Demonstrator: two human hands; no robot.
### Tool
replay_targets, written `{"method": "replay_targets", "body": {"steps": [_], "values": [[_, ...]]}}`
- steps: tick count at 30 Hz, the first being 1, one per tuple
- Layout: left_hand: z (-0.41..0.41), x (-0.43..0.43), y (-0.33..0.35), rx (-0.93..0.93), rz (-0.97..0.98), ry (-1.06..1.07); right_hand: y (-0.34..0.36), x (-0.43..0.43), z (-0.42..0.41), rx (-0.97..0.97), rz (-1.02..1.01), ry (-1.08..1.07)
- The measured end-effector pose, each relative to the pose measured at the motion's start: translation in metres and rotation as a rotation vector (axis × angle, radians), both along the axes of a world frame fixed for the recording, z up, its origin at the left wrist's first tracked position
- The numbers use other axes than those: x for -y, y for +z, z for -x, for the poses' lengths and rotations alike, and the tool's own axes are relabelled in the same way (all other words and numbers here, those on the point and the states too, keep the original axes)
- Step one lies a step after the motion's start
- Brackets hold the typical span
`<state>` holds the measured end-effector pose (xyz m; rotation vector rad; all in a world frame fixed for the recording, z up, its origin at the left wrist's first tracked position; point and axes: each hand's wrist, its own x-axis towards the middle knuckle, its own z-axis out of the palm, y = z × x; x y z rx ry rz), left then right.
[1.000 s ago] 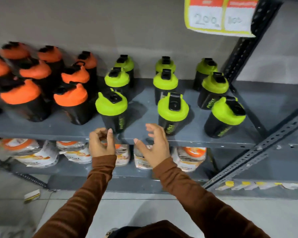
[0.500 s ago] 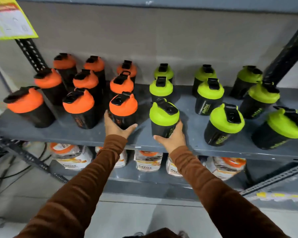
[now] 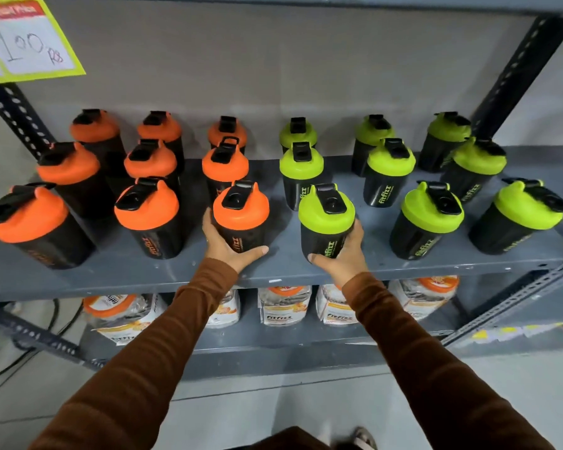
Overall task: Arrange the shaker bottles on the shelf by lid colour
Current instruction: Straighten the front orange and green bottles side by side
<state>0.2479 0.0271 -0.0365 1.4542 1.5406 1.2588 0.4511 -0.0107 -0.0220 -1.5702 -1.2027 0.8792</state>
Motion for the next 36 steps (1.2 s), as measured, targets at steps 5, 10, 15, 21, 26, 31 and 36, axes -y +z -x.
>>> {"method": "replay_targets", "body": {"steps": [5, 10, 15, 21, 26, 31, 36], "values": [[0.014, -0.001, -0.001, -0.040, 0.102, -0.056, 0.000, 0.001, 0.005, 0.082, 0.057, -0.064], [0.017, 0.010, 0.001, -0.070, 0.150, -0.018, 0.000, 0.000, 0.007, 0.136, 0.065, -0.106], [0.019, 0.017, 0.002, -0.072, 0.174, -0.015, -0.001, 0.000, 0.005, 0.151, 0.079, -0.105], [0.023, 0.021, 0.003, -0.082, 0.179, -0.008, 0.001, 0.000, 0.005, 0.145, 0.082, -0.104], [0.024, 0.024, 0.004, -0.117, 0.198, -0.003, 0.002, 0.000, 0.005, 0.170, 0.104, -0.103], [0.028, 0.025, 0.004, -0.148, 0.216, -0.091, 0.007, 0.002, 0.003, 0.184, 0.092, 0.006], [0.036, 0.023, 0.006, -0.090, 0.246, -0.174, 0.009, 0.003, 0.001, 0.261, 0.131, 0.043]]}}
